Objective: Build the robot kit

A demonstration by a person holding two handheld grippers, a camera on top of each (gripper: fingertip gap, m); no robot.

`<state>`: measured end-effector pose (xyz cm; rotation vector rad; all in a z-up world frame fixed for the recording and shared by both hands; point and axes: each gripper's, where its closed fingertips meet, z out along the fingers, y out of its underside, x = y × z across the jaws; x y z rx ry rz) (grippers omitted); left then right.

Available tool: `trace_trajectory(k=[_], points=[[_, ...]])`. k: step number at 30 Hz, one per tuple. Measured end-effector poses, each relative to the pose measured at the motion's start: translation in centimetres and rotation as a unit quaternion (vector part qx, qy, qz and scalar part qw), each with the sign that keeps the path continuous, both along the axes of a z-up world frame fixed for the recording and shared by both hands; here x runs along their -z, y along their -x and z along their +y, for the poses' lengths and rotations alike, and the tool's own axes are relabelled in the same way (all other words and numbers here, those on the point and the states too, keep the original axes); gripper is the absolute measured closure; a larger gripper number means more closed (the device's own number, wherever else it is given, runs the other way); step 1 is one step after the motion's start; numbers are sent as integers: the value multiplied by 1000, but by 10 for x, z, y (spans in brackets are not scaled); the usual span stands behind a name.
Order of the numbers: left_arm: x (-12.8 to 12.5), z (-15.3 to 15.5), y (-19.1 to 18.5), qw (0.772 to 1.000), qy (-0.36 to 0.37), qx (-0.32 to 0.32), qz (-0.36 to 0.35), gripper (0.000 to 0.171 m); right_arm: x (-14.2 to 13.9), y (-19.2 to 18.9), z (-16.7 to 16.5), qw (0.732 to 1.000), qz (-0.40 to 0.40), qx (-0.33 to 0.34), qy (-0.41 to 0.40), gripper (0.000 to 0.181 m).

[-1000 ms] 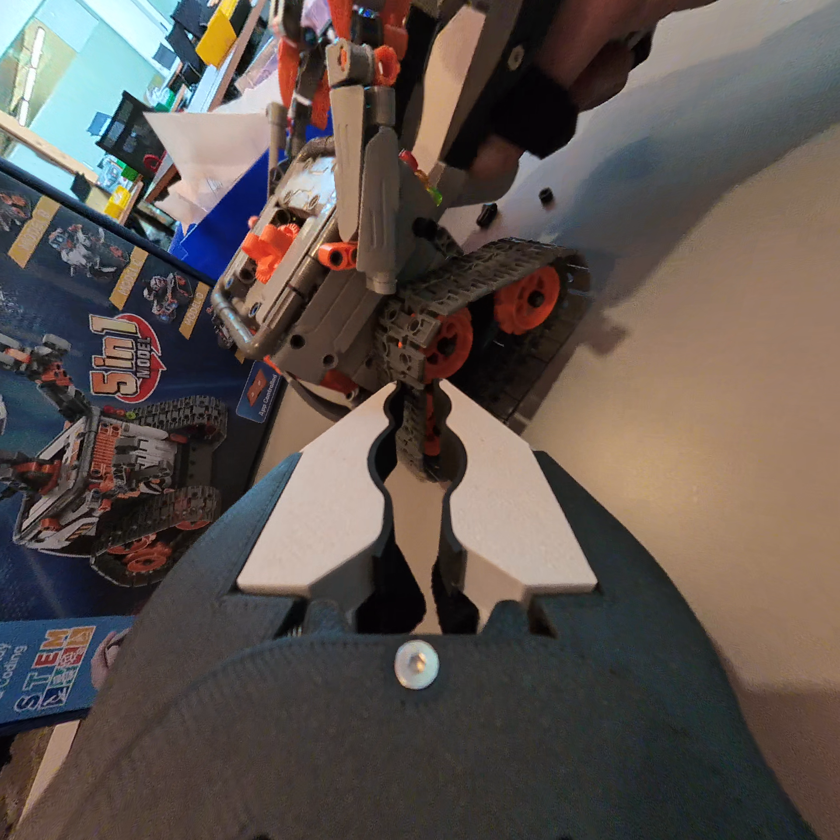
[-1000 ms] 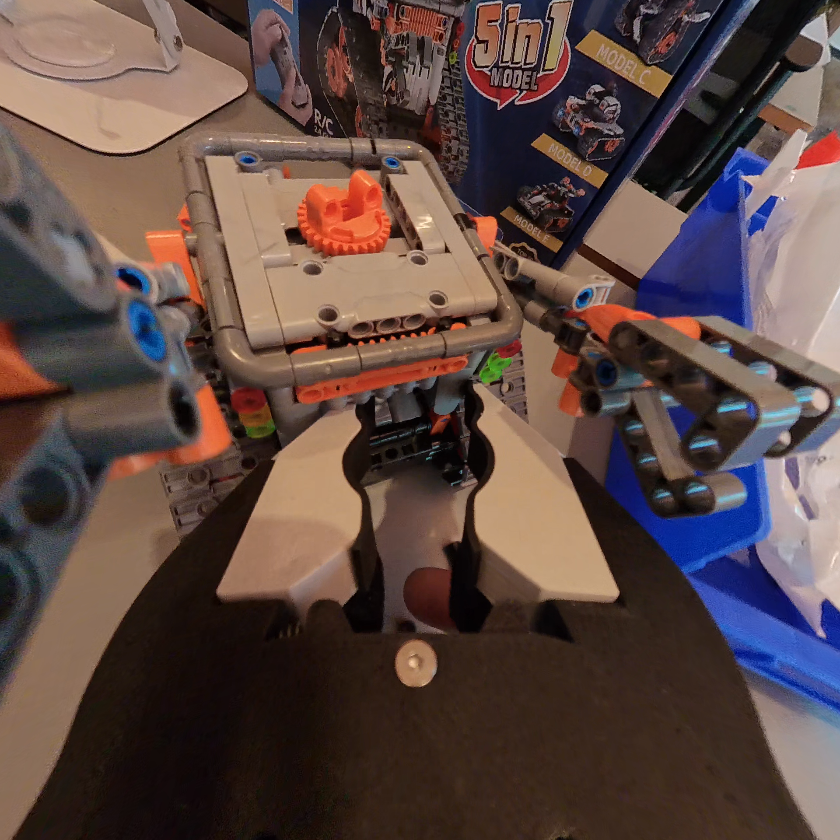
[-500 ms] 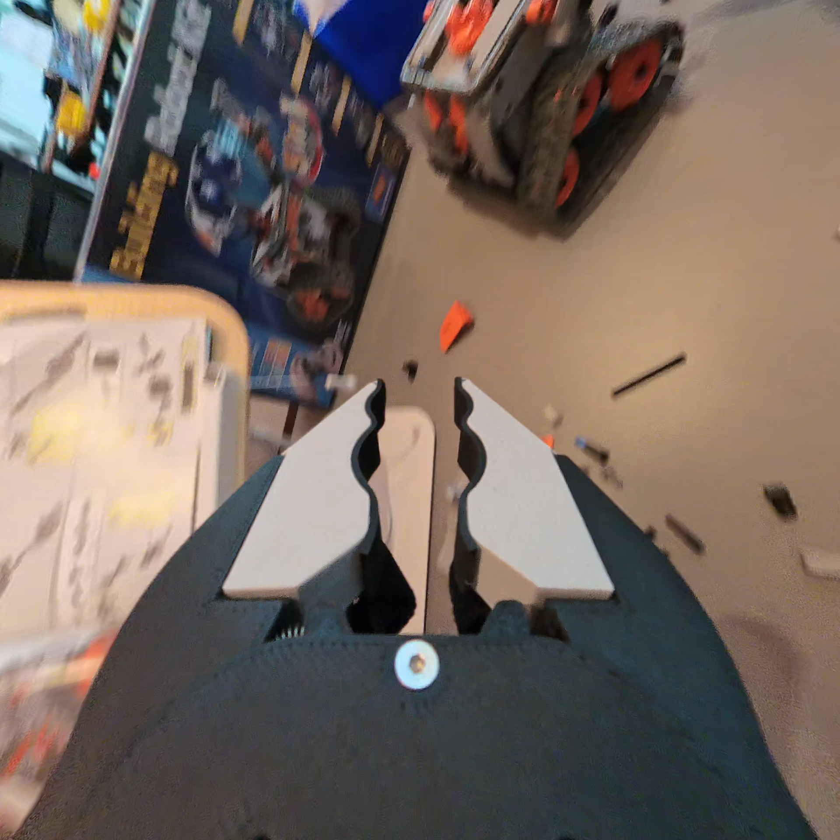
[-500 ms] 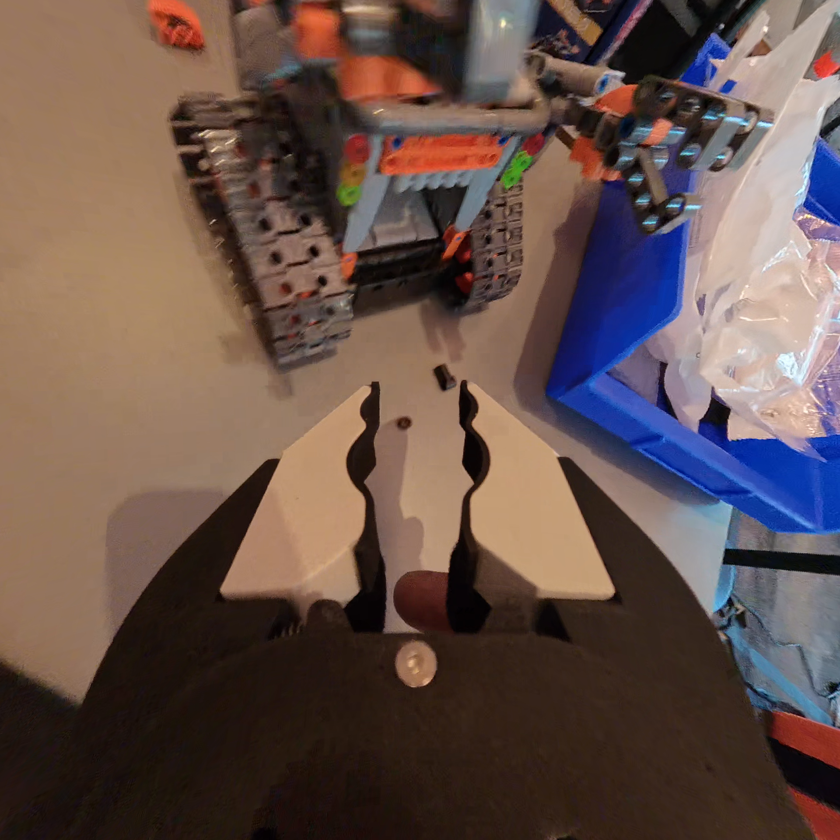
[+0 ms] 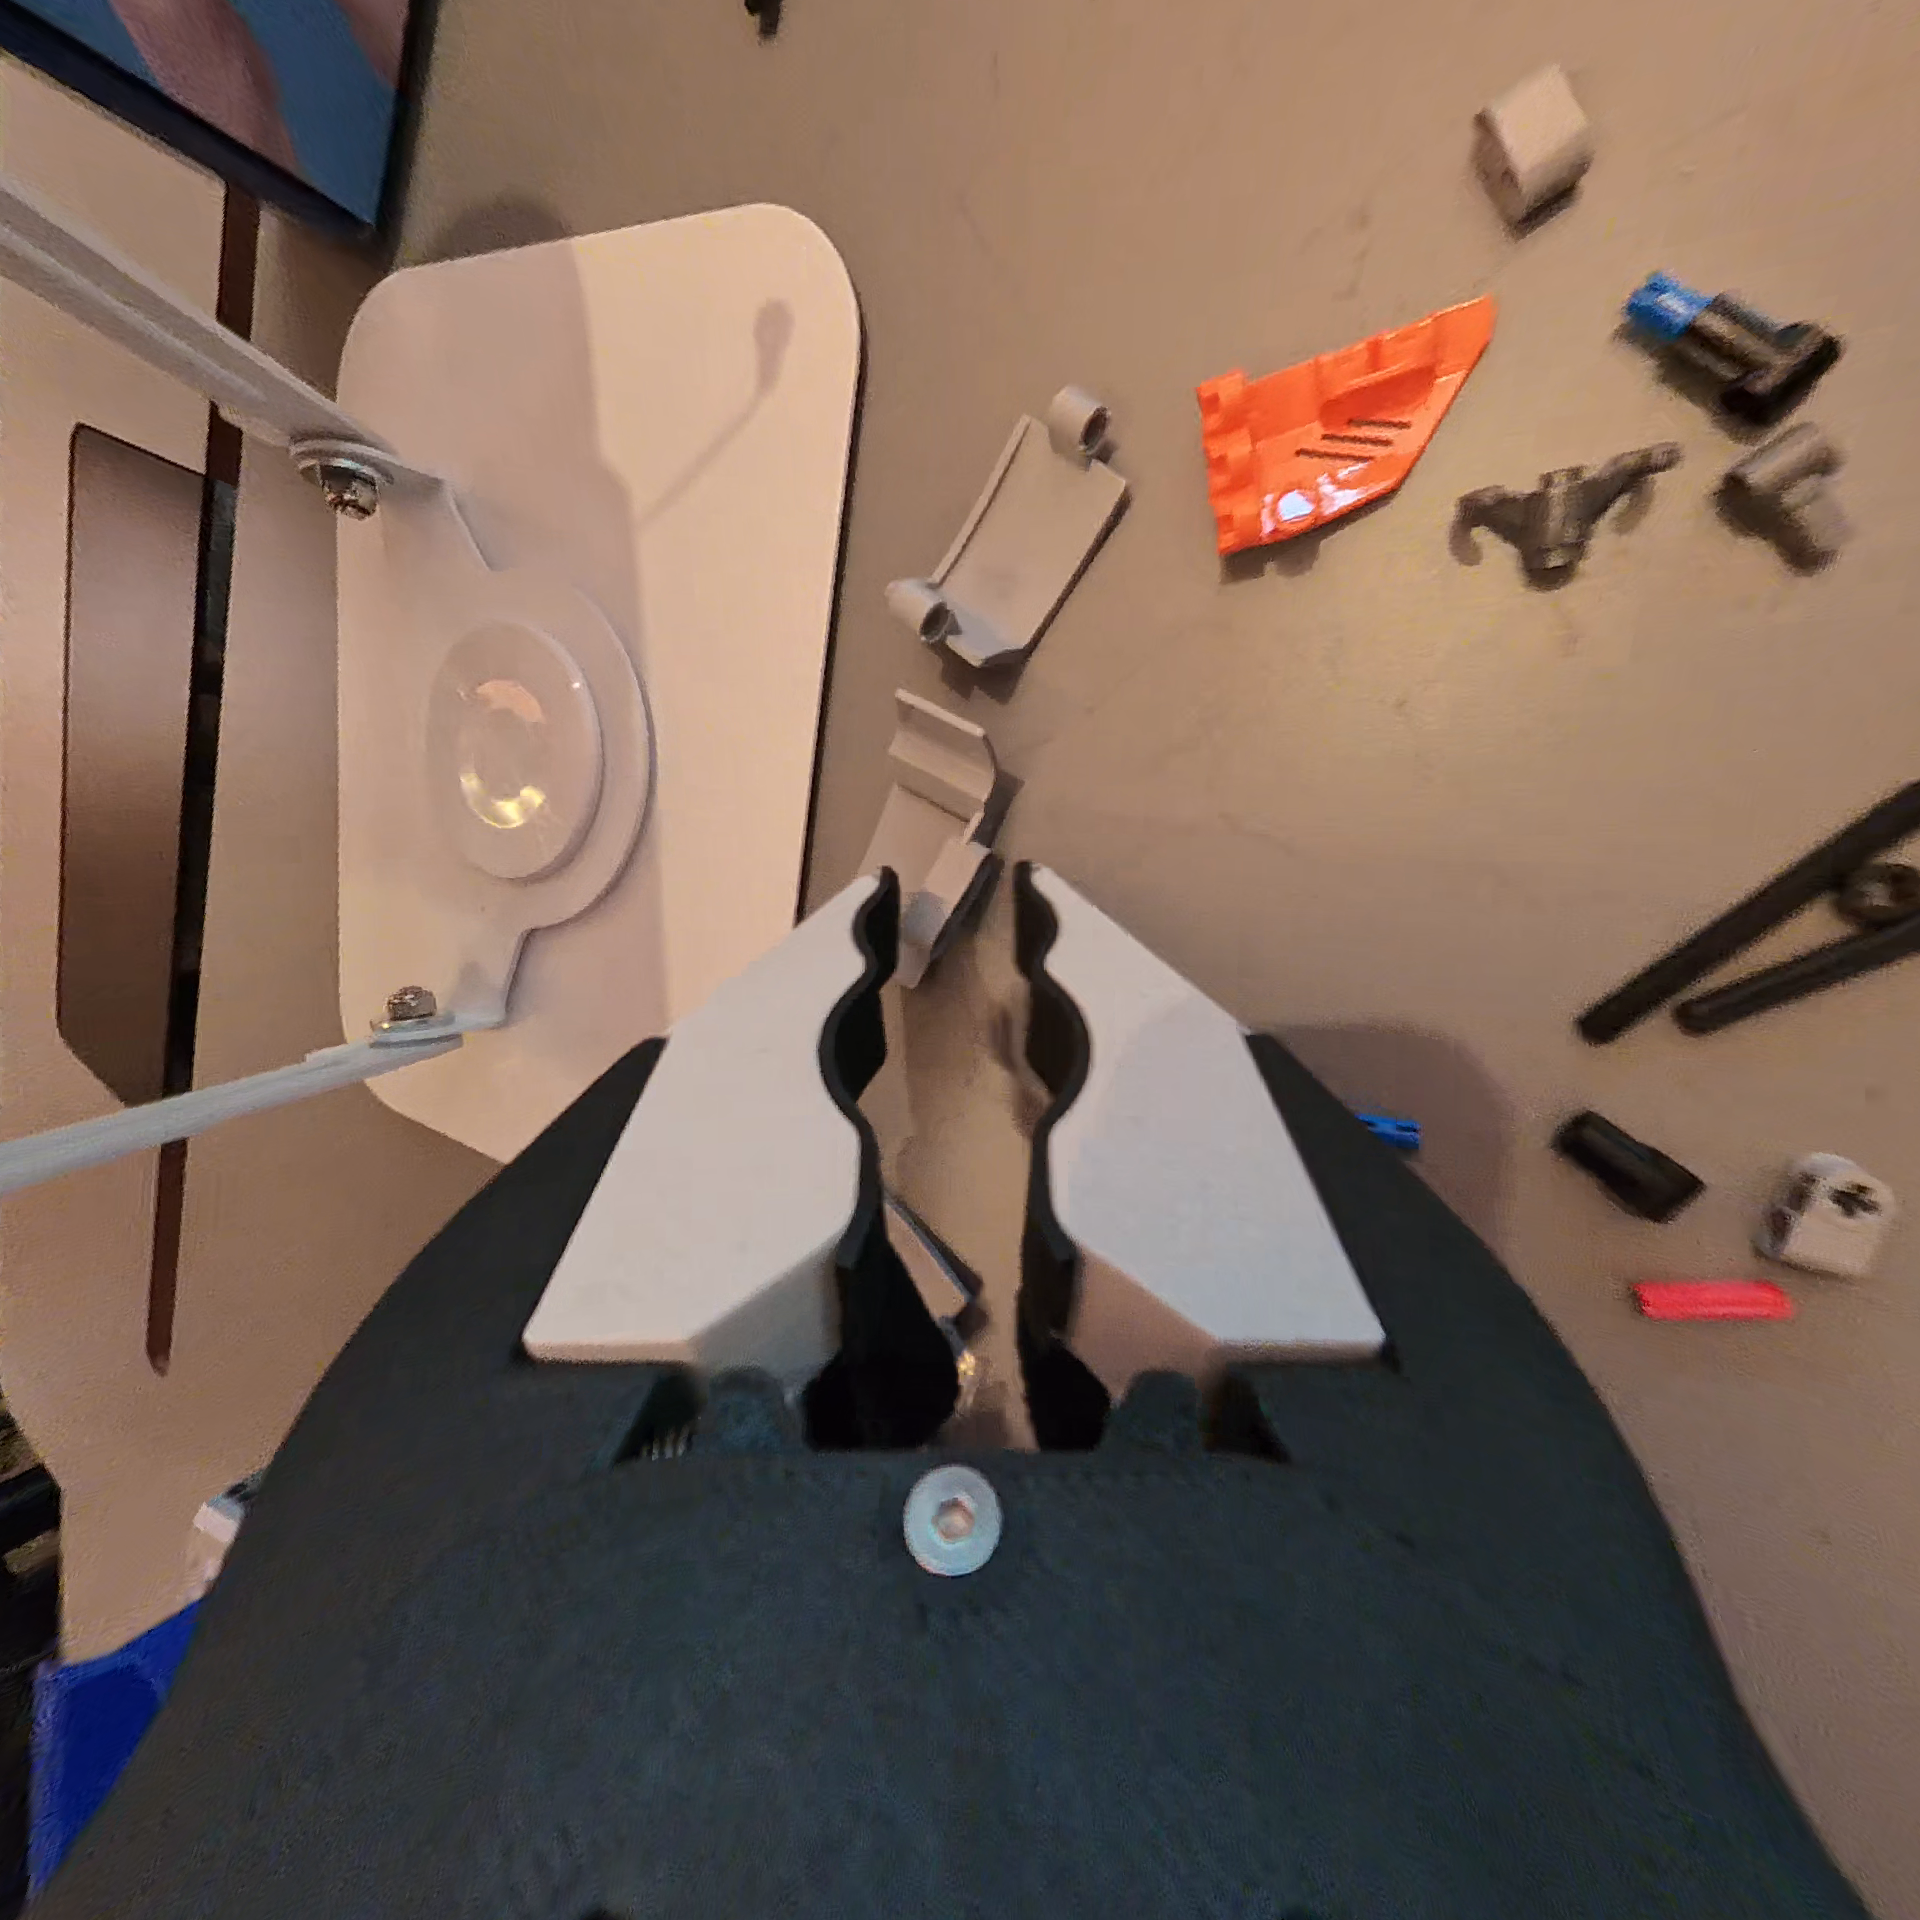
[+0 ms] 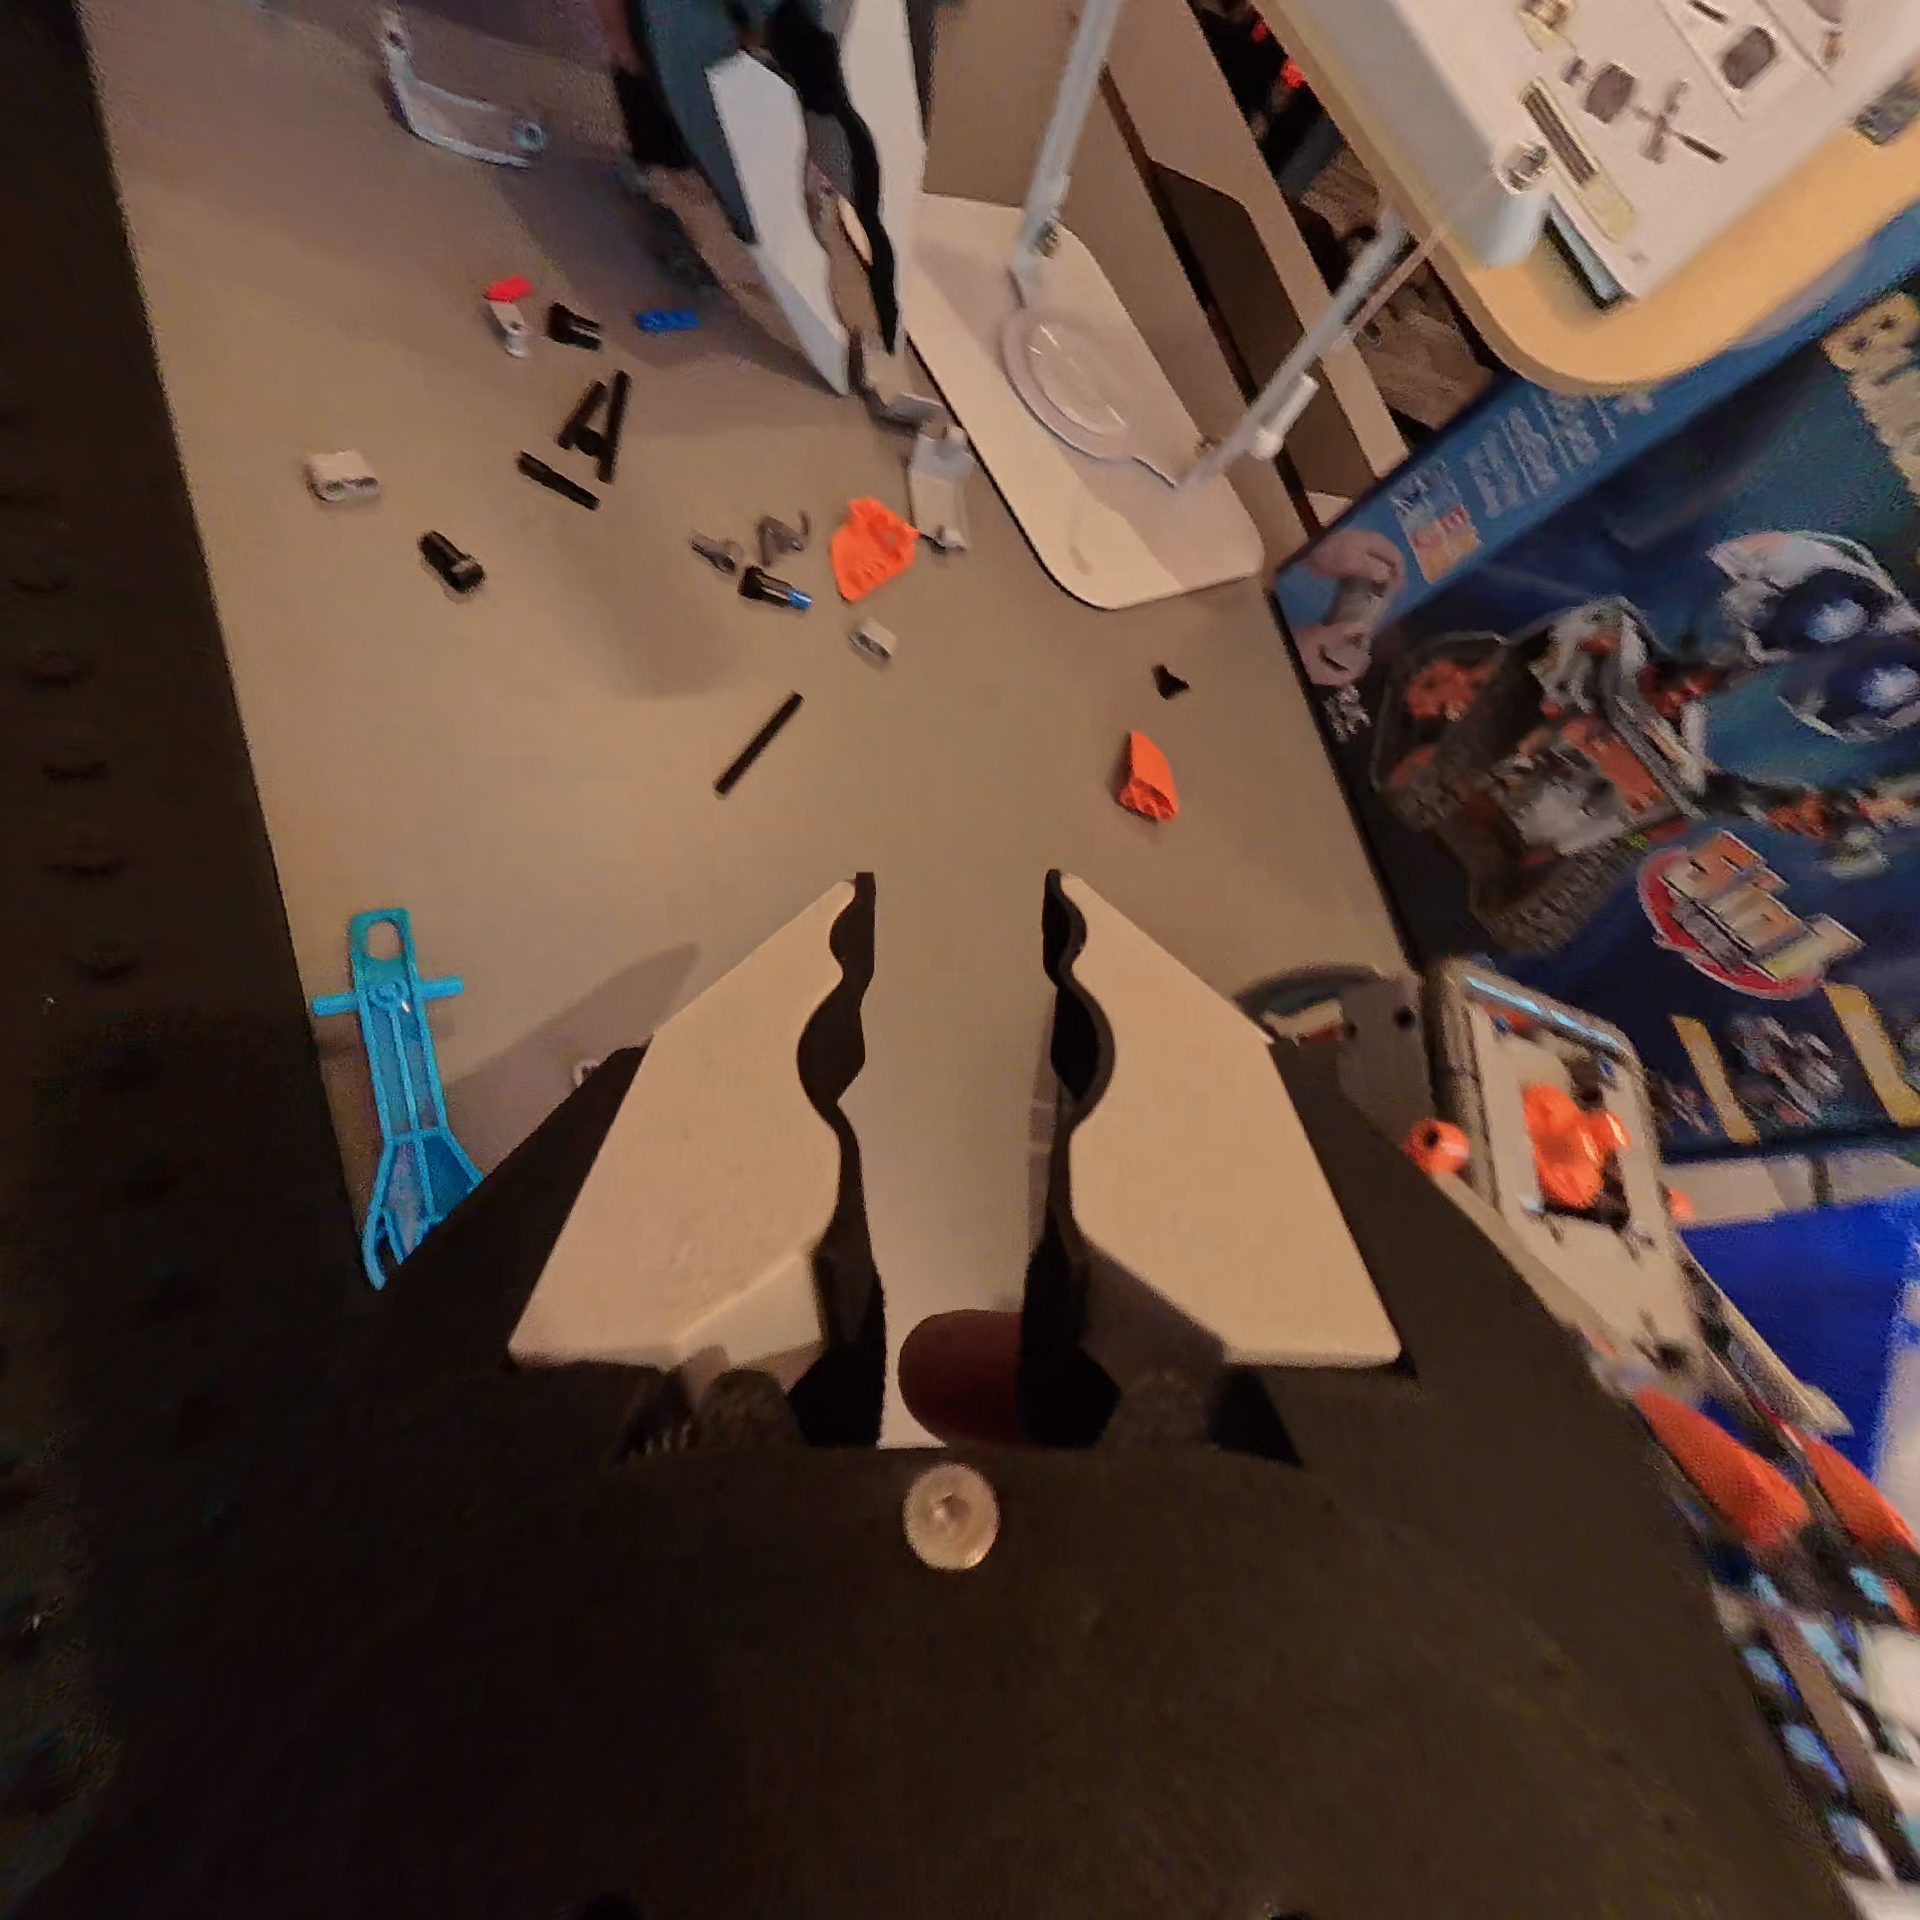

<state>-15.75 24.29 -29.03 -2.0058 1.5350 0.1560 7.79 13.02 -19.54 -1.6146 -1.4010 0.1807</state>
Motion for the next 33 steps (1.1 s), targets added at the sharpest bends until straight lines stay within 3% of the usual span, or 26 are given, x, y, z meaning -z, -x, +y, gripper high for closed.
trace_trajectory(k=[2,6,10,17,24,30,33], points=[[2,4,-3,1000,-12,7,4,164,11,14,-4,999,5,-34,23,149],[0,0,-10,999,-26,32,-3,164,32,15,-7,998,17,-51,37,151],[-12,-13,-19,998,-26,55,-12,164,33,9,-3,997,39,-43,41,152],[-39,-64,-96,982,-32,181,-39,164,37,-1,8,997,60,-13,56,152],[-20,-124,-184,944,1,330,-14,164,39,-5,10,996,66,-4,65,152],[4,-133,-212,924,15,383,18,164,42,-8,10,995,67,-2,71,152],[4,-131,-216,919,12,394,19,164,42,-8,8,995,70,-4,76,152]])
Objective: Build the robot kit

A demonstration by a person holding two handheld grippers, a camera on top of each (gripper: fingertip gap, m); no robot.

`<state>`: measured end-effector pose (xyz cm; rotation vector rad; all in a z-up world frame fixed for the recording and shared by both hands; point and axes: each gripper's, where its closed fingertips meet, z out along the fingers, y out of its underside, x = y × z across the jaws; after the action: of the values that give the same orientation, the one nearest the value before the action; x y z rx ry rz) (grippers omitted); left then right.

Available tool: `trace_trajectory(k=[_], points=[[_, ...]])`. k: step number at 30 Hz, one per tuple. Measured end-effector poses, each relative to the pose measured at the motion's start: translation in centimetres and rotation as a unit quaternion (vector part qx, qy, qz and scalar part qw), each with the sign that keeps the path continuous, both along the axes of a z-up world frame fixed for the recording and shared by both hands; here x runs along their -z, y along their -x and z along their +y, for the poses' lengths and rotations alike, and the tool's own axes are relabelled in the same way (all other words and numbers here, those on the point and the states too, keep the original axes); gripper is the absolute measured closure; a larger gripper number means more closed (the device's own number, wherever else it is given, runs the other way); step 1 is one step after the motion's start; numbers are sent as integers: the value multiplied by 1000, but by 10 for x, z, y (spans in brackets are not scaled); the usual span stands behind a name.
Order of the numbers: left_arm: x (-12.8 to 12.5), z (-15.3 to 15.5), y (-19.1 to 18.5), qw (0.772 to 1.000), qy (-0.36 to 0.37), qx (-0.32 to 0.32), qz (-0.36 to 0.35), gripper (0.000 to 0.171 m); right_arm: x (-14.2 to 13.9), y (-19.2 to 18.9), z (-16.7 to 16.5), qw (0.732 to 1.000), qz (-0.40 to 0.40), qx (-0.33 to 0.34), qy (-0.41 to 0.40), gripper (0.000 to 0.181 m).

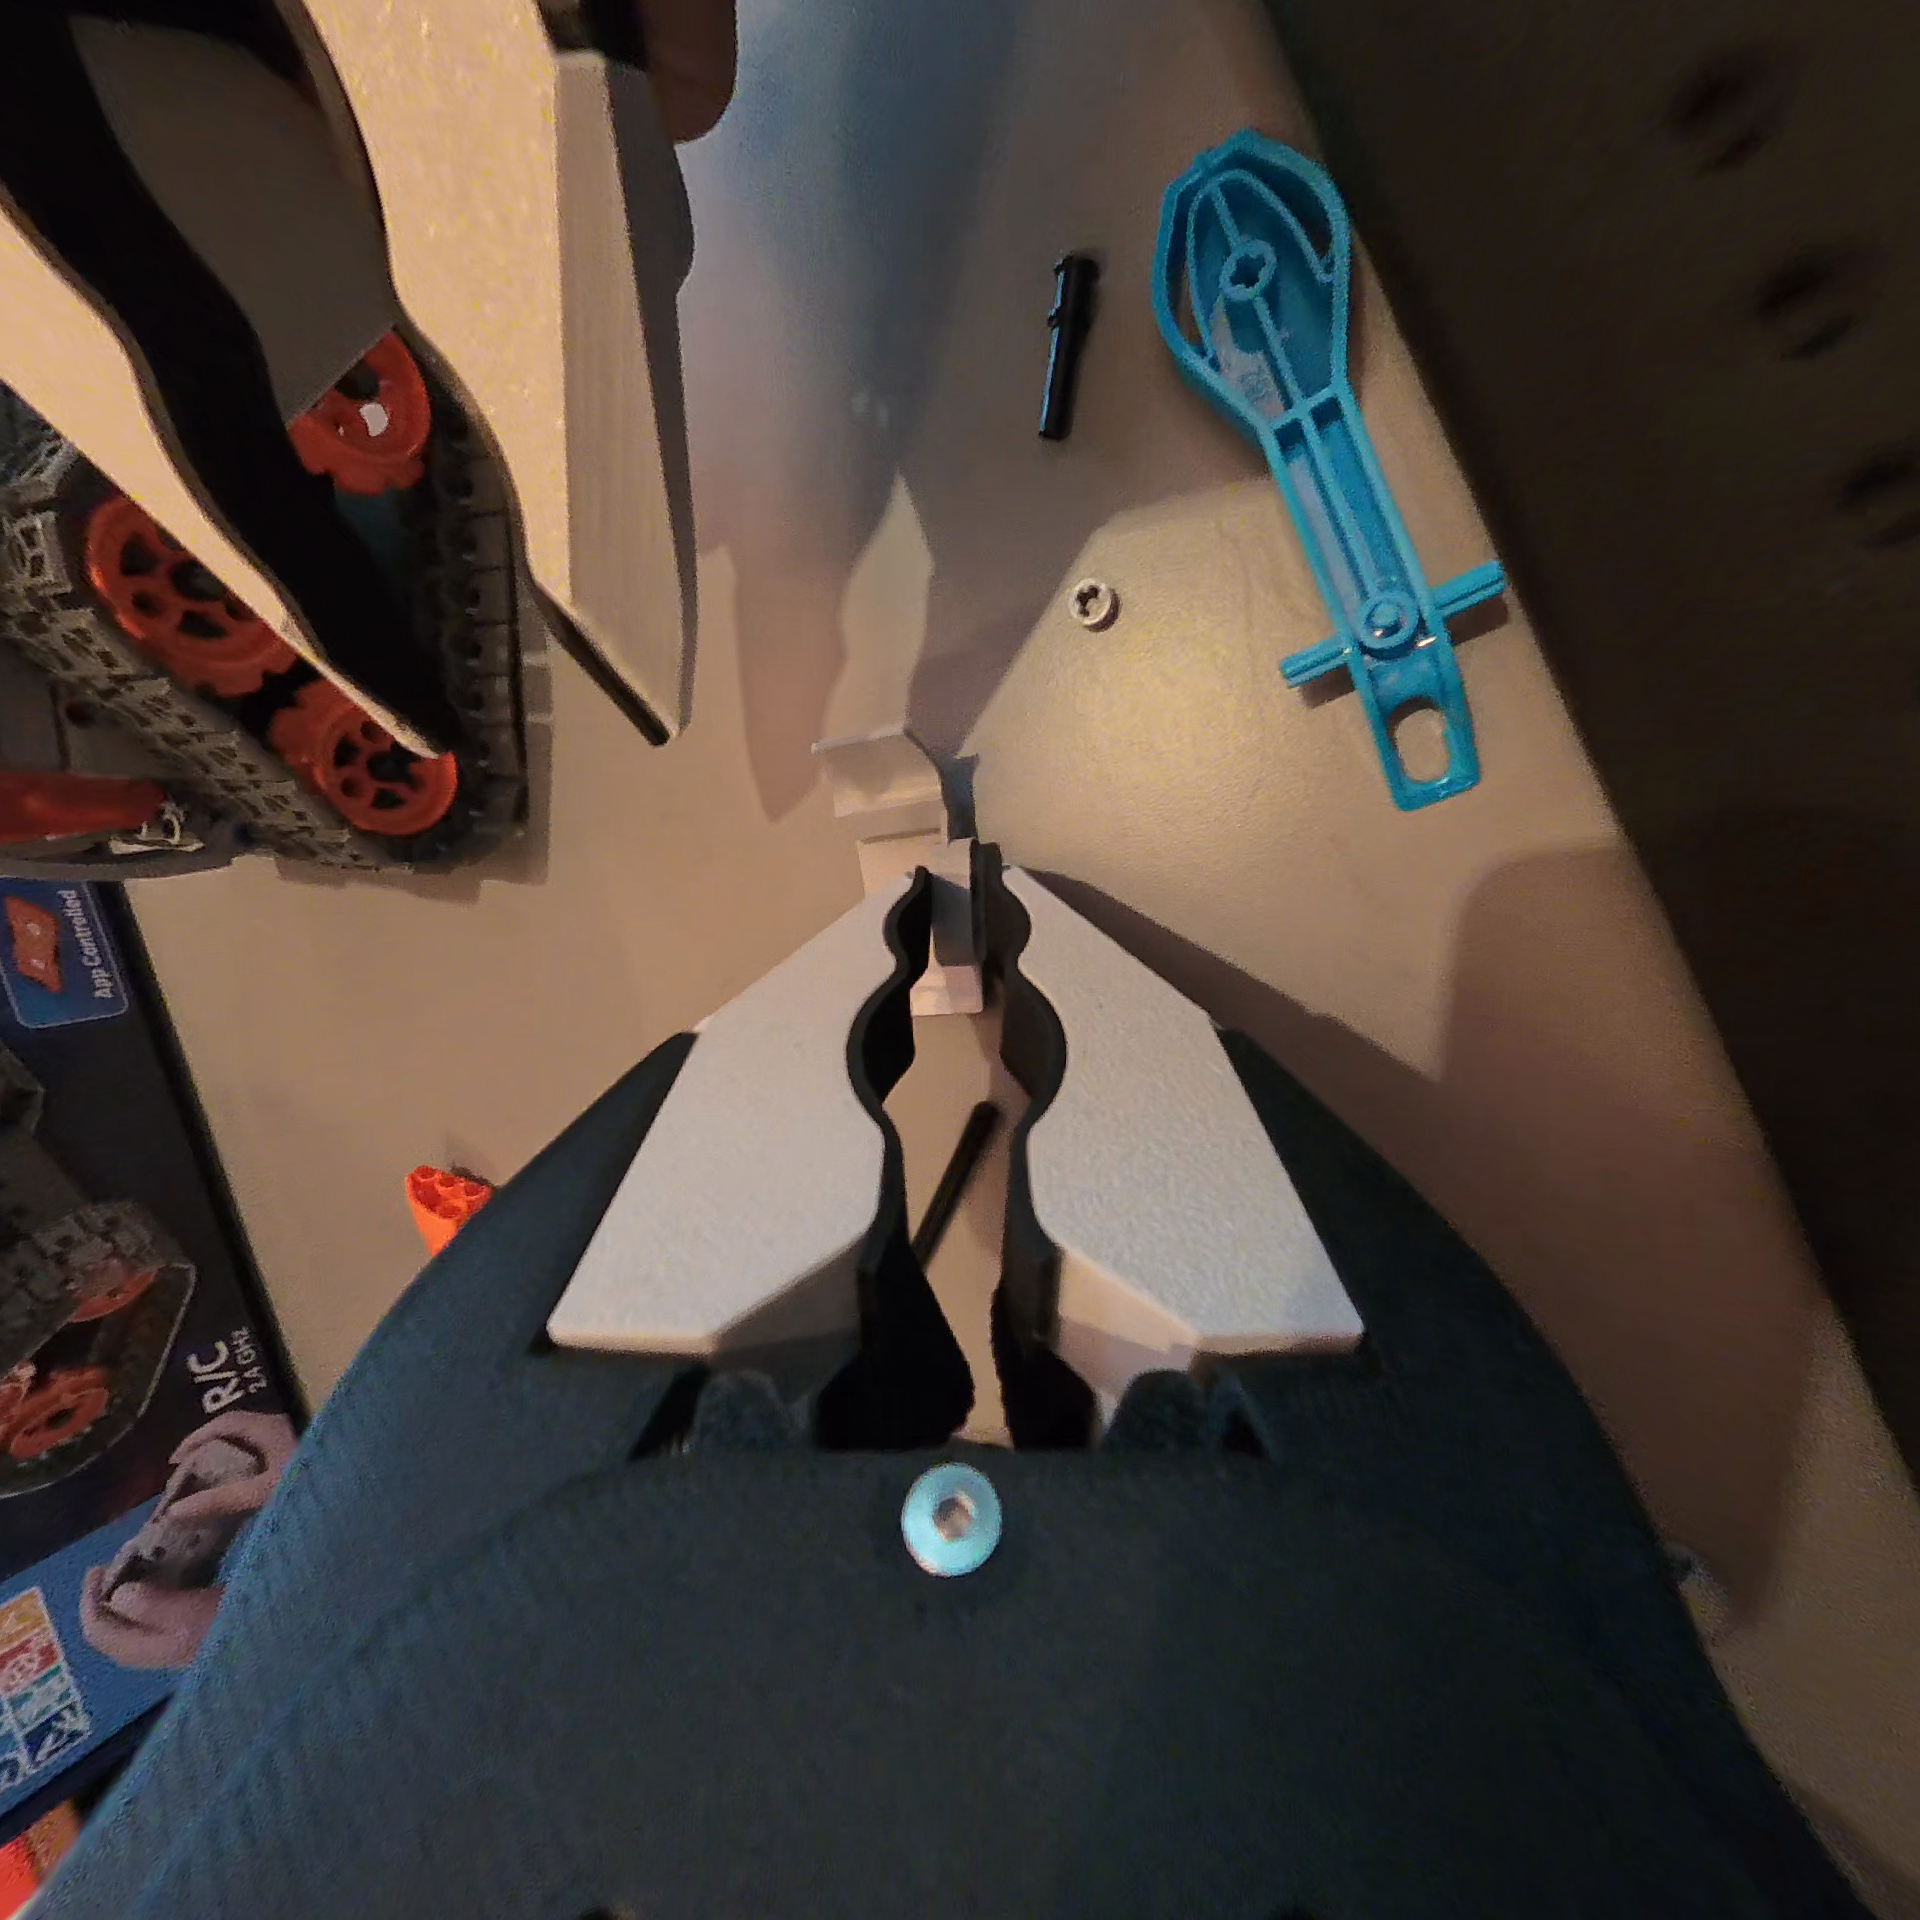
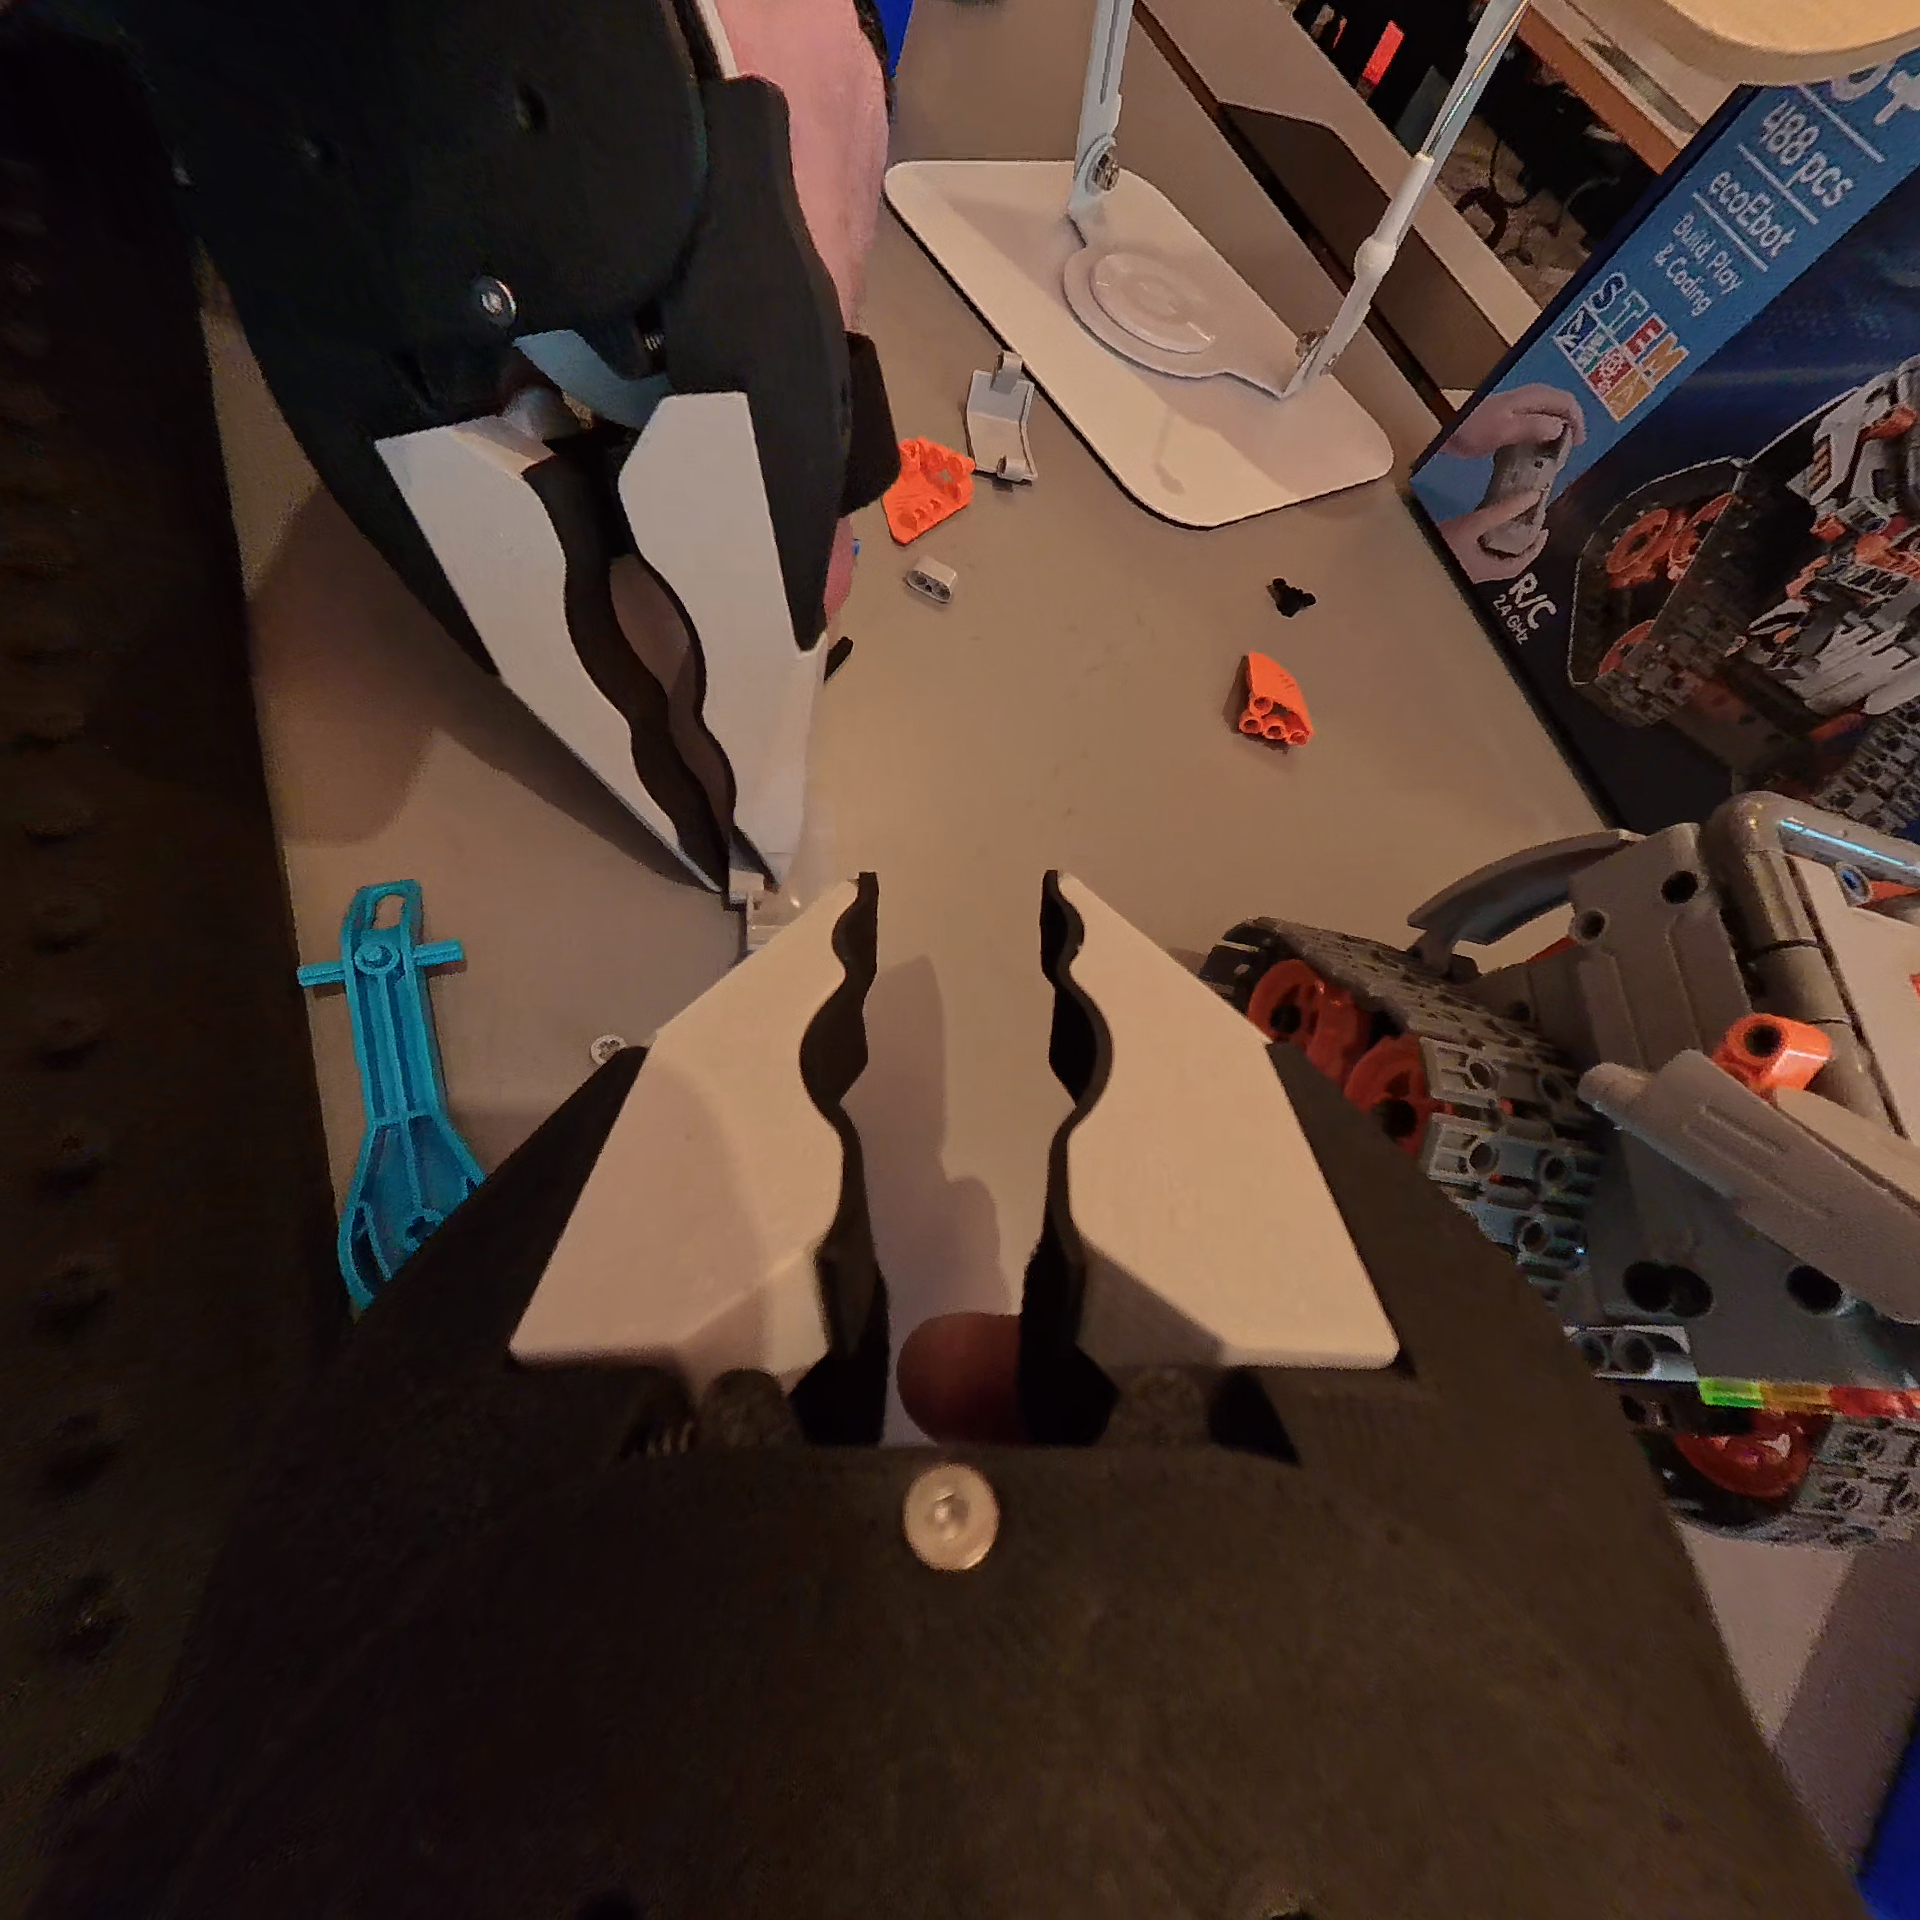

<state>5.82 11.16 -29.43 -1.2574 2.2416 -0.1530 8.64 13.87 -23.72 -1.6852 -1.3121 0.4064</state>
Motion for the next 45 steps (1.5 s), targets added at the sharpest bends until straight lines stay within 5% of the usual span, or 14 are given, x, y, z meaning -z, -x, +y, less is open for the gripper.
trace_trajectory(k=[7,14,20,35,40,45], points=[[-9,26,17,998,-31,-44,-10,141,3,-4,1,1000,-3,4,13,149],[-22,34,47,990,-24,-130,-41,148,28,-1,-4,996,-59,-11,59,145],[-8,15,29,989,14,-134,-56,149,40,17,-18,990,-83,-56,99,137],[-6,42,25,982,-25,-173,-68,148,39,48,-47,982,-74,-125,117,143],[-8,44,29,980,-16,-183,-75,147,23,28,-28,990,-45,-76,106,138],[-9,45,31,979,-8,-189,-78,146,41,12,-19,988,-85,-46,117,134]])
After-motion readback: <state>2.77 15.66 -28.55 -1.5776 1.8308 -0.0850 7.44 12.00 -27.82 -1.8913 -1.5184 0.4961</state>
